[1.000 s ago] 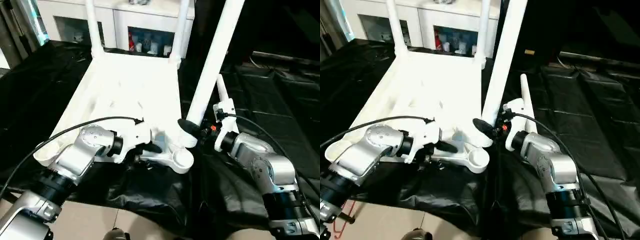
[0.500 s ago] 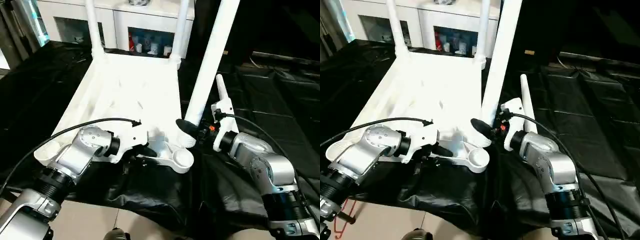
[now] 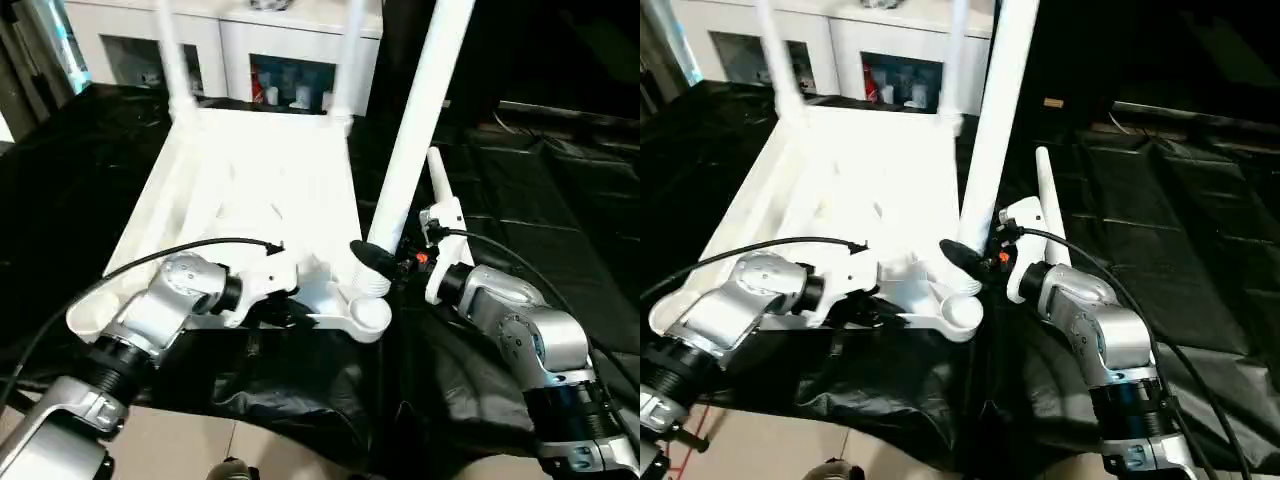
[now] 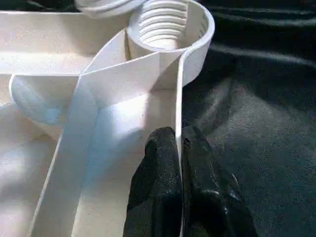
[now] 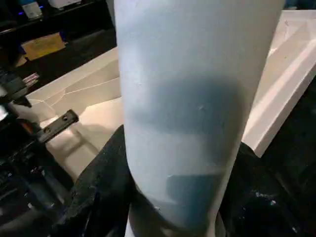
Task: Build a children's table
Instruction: Pick table leg
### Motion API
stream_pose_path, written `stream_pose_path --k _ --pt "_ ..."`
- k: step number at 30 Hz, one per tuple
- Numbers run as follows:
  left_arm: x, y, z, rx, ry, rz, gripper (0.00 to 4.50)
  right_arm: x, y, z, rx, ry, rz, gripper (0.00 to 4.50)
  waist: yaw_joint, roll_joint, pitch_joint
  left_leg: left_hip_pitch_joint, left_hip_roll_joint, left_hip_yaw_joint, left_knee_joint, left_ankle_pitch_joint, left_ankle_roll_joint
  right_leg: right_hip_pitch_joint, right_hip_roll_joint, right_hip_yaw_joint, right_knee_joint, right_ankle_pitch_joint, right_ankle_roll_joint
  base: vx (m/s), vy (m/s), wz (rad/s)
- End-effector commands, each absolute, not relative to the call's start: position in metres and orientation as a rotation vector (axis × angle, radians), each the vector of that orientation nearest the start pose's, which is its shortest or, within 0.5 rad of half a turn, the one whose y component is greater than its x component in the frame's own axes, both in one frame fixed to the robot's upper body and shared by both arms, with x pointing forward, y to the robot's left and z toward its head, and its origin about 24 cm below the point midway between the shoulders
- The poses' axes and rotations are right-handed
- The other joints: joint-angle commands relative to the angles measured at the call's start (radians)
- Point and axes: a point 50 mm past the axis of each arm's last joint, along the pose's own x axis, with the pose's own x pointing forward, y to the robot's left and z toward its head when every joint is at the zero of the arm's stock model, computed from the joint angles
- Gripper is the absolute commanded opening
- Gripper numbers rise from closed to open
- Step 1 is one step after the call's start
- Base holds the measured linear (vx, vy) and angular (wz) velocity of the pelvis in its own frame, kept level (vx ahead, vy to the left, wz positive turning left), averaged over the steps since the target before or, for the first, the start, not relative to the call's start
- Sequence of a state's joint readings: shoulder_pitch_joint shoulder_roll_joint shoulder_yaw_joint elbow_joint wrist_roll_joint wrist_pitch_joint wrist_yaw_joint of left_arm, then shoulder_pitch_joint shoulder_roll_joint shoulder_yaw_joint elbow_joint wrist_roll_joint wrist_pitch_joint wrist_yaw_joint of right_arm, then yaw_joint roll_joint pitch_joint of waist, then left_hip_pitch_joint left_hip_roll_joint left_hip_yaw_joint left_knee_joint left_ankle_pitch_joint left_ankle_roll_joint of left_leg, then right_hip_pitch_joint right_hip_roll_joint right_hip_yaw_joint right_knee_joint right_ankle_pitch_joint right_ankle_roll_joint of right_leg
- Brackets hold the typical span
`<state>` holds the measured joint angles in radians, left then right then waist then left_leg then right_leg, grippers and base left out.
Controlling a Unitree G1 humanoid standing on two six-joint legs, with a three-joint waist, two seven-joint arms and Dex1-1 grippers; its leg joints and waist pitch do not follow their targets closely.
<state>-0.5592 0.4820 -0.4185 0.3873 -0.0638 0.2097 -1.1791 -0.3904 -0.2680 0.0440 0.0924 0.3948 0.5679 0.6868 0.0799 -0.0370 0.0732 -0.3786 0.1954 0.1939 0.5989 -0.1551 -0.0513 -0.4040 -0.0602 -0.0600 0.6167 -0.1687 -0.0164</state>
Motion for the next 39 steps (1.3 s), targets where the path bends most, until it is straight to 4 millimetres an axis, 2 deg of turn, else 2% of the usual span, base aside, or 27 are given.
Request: stream_pose_path --k 1,2,5,8,10,14,19,21,30,39 --pt "0.312 0.133 0.071 0.395 0.432 -1.280 0.00 0.304 -0.132 0.094 0.158 0.248 0.862 1.92 0.001 0.009 -0.078 0.026 0.036 -0.022 -0.070 -0.274 -0.048 0.045 -0.083 0.050 -0.077 -0.293 -0.175 0.000 0.000 0.00" --pt "0.316 0.128 0.069 0.375 0.440 -1.189 0.00 0.304 -0.133 0.095 0.151 0.259 0.874 1.92 0.000 0.011 -0.079 0.025 0.035 -0.022 -0.070 -0.273 -0.045 0.045 -0.082 0.049 -0.078 -0.304 -0.170 0.000 0.000 0.00" --pt "0.317 0.124 0.067 0.376 0.435 -1.165 0.00 0.305 -0.134 0.094 0.145 0.265 0.873 1.92 -0.005 0.008 -0.078 0.022 0.034 -0.022 -0.068 -0.272 -0.037 0.047 -0.082 0.049 -0.080 -0.322 -0.164 0.000 0.000 0.00" --pt "0.314 0.113 0.066 0.373 0.419 -1.185 0.00 0.309 -0.134 0.090 0.134 0.276 0.850 1.92 -0.015 0.000 -0.080 0.017 0.030 -0.023 -0.065 -0.252 -0.023 0.048 -0.083 0.047 -0.087 -0.370 -0.143 0.000 0.000 0.00" --pt "0.314 0.111 0.066 0.371 0.417 -1.186 0.00 0.311 -0.132 0.088 0.122 0.290 0.852 1.92 -0.016 0.003 -0.079 0.021 0.030 -0.021 -0.064 -0.253 -0.017 0.042 -0.080 0.047 -0.091 -0.382 -0.138 0.000 0.000 0.00" --pt "0.314 0.109 0.068 0.382 0.395 -1.198 0.00 0.314 -0.129 0.086 0.107 0.295 0.854 1.92 -0.016 0.004 -0.081 0.022 0.032 -0.021 -0.066 -0.246 -0.016 0.041 -0.078 0.047 -0.086 -0.345 -0.149 0.000 0.000 0.00" --pt "0.308 0.109 0.068 0.430 0.371 -1.267 0.00 0.323 -0.126 0.083 0.090 0.316 0.851 1.91 -0.016 0.006 -0.080 0.024 0.032 -0.021 -0.066 -0.257 -0.017 0.040 -0.079 0.047 -0.087 -0.350 -0.152 0.000 0.000 0.00" --pt "0.307 0.109 0.068 0.435 0.376 -1.280 0.00 0.325 -0.126 0.080 0.067 0.337 0.853 1.91 -0.015 0.003 -0.081 0.023 0.032 -0.021 -0.065 -0.249 -0.017 0.042 -0.080 0.048 -0.084 -0.343 -0.155 0.000 0.000 0.00" --pt "0.308 0.113 0.070 0.438 0.383 -1.285 0.00 0.322 -0.131 0.076 0.056 0.414 0.908 1.91 -0.013 0.003 -0.079 0.024 0.034 -0.020 -0.066 -0.254 -0.012 0.041 -0.079 0.048 -0.086 -0.355 -0.150 0.000 0.000 0.00" --pt "0.306 0.111 0.071 0.437 0.383 -1.303 0.00 0.327 -0.130 0.073 0.078 0.406 0.871 1.91 -0.013 0.004 -0.080 0.023 0.033 -0.020 -0.066 -0.258 -0.019 0.041 -0.080 0.047 -0.086 -0.349 -0.159 0.000 0.000 0.00"
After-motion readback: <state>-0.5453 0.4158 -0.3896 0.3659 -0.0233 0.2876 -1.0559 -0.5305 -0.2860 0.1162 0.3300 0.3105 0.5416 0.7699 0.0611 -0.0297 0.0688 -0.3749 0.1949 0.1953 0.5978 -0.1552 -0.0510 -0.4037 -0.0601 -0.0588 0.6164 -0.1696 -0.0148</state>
